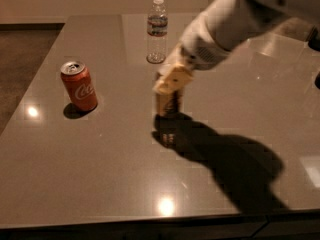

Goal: Move orange can near coke can

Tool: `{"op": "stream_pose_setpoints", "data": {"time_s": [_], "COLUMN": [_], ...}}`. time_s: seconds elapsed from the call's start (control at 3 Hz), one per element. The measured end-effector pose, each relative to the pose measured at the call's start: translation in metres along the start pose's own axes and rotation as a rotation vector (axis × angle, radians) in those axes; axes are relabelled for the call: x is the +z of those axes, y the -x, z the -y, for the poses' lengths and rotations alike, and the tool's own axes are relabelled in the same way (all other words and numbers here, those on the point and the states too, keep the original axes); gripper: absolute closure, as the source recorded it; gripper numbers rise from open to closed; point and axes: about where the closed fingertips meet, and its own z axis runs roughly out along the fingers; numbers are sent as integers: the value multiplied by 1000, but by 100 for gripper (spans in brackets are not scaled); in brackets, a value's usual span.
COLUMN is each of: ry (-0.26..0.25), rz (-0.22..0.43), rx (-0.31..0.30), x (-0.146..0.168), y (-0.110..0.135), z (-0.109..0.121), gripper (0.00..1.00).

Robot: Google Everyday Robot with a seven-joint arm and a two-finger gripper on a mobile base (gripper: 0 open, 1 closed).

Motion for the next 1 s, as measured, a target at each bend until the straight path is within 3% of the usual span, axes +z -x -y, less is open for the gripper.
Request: {"op": "stream_pose_setpoints", "data": {"time_s": [0.33,0.67,1.0], "ry": [38,67,79], "rz": [17,47,57], "rx": [-37,-103,-125], "x": [27,60,76], "y": [32,81,100], "z": [1,1,4], "gripper": [100,100,100]}}
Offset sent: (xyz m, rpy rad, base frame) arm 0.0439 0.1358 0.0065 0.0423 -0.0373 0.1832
